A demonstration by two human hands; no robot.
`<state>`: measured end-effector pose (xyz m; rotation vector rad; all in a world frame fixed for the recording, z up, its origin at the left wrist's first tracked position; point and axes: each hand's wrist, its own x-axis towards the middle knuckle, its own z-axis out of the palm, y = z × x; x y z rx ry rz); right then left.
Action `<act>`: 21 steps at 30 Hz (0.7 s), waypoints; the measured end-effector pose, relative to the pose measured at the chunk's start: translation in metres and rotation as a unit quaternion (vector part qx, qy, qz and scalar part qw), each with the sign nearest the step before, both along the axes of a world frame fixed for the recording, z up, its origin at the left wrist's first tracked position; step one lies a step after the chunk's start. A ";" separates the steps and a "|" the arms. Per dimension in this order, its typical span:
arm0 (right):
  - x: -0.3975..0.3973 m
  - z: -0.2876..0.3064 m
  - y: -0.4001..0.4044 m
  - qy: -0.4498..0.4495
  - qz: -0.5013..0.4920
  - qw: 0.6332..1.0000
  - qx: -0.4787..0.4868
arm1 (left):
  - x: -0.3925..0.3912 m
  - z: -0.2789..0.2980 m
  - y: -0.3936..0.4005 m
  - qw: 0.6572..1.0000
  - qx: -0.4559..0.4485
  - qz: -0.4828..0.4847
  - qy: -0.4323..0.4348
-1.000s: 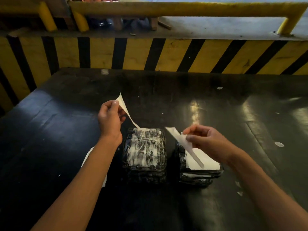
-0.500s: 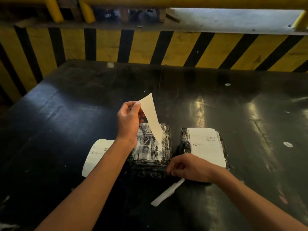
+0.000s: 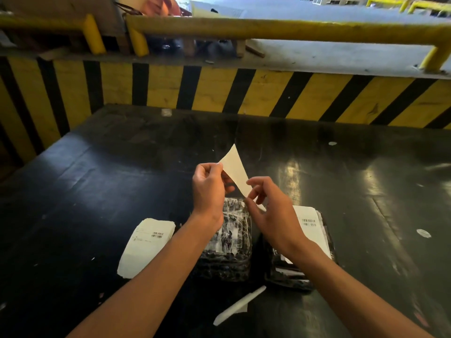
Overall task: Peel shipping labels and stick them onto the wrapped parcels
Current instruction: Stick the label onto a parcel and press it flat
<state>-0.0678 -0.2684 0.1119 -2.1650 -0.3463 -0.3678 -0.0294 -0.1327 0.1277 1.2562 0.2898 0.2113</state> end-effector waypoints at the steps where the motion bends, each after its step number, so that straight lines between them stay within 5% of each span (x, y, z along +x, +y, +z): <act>1: 0.001 0.001 0.001 -0.005 -0.002 1.000 -0.008 | 0.000 0.001 0.000 1.000 -0.004 -0.003 0.002; 10: 0.025 0.007 -0.016 -0.074 -0.050 0.994 -0.060 | -0.003 0.001 0.020 0.985 -0.166 -0.023 0.049; 15: 0.028 0.006 -0.016 -0.059 -0.026 0.997 -0.053 | 0.005 -0.038 0.022 0.989 -0.024 -0.012 0.146; 21: 0.031 0.008 -0.010 -0.013 0.017 0.999 0.043 | 0.010 -0.050 0.021 0.988 0.061 -0.042 0.136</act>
